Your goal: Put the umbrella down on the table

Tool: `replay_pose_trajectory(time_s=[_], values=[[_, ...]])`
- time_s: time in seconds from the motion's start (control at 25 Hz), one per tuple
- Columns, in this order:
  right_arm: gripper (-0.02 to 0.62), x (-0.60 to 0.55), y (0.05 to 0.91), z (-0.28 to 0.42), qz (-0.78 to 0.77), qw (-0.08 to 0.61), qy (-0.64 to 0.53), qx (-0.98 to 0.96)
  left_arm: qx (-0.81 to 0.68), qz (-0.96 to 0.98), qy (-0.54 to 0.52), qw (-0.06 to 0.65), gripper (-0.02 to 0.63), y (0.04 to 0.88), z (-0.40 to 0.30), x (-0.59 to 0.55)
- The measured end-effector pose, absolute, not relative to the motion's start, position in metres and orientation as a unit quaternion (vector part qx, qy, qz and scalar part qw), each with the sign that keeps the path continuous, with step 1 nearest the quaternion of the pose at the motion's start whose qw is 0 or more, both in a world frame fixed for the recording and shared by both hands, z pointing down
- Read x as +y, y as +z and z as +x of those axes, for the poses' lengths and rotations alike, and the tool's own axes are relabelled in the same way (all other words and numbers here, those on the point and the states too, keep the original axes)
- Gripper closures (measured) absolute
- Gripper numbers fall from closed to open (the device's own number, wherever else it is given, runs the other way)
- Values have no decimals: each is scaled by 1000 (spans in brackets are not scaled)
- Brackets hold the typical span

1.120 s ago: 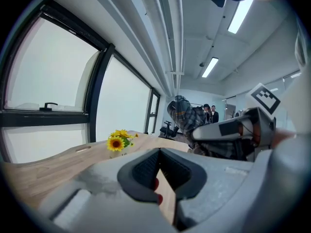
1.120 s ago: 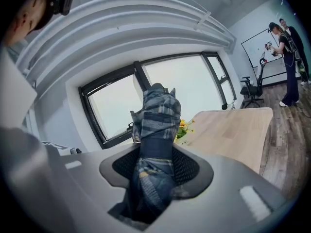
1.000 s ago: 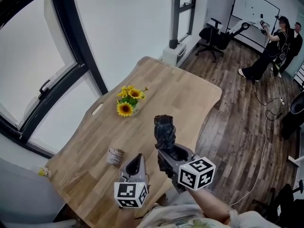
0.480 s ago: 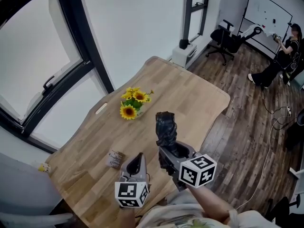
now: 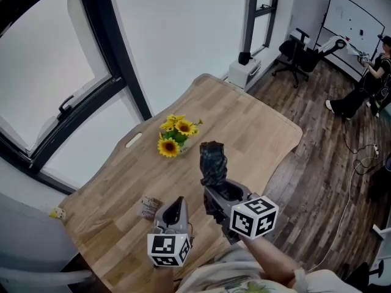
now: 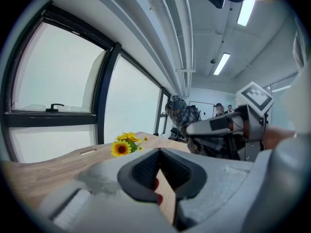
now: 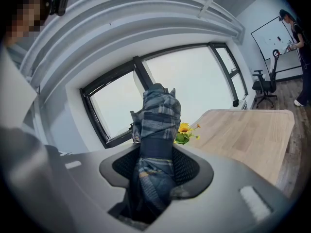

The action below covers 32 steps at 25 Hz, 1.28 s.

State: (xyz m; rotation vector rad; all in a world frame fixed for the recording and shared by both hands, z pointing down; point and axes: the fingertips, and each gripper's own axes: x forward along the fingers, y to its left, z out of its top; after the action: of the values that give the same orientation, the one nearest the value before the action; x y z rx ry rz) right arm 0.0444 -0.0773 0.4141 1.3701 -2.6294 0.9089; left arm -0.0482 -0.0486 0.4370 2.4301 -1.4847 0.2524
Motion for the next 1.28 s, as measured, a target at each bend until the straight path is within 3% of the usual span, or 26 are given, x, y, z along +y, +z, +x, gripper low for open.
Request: replay_pose_trajectory(time_s=[1.28], values=[[413, -117, 465, 23, 396, 81, 331, -853, -547, 814, 100, 168, 604, 463, -62, -79]])
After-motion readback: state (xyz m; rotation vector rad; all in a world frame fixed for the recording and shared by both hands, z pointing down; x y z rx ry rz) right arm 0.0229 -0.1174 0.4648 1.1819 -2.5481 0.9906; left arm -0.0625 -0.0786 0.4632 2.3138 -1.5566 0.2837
